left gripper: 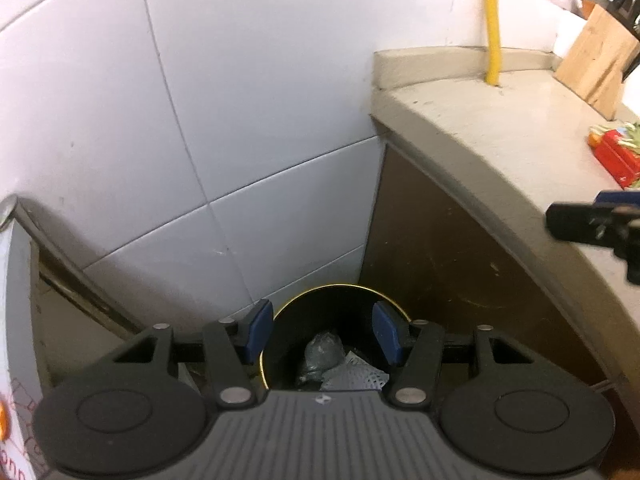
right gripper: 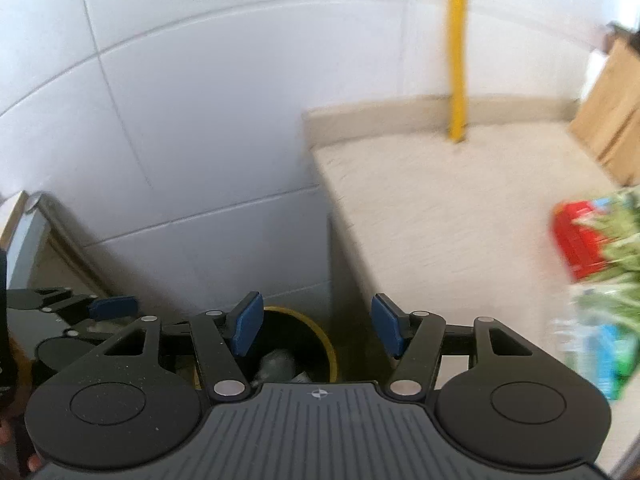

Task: Collect trash
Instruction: 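Move both open tools back up to the countertop clutter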

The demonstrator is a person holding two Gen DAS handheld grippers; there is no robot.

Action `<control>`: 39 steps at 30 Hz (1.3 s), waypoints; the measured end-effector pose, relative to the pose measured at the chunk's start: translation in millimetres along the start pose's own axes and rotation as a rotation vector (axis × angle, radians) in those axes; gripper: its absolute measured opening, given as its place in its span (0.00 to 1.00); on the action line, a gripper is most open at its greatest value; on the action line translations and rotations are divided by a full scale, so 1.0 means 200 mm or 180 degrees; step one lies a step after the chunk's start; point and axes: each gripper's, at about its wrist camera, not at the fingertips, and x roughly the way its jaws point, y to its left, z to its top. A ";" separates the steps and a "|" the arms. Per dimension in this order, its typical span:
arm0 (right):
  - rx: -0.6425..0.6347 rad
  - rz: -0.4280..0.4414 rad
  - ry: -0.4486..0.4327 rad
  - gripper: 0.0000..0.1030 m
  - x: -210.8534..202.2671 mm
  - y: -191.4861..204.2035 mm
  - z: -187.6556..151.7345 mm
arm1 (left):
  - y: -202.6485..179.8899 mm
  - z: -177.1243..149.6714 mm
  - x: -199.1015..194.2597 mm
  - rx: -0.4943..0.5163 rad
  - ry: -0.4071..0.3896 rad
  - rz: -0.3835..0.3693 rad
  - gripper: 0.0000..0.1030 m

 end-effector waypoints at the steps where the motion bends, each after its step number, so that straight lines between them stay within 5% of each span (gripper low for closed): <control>1: -0.0008 -0.0056 -0.0057 0.67 -0.03 -0.01 0.00 | -0.01 0.00 -0.02 -0.0010 -0.0024 -0.0032 0.49; 18: 0.0176 -0.0734 -0.0416 0.70 -0.38 -0.32 -0.11 | -0.51 0.09 -0.37 0.0577 -0.0519 -0.0584 0.55; 39: 0.0479 -0.1042 -0.0413 0.70 -0.50 -0.68 -0.24 | -0.99 0.13 -0.41 0.1061 -0.0550 -0.0867 0.55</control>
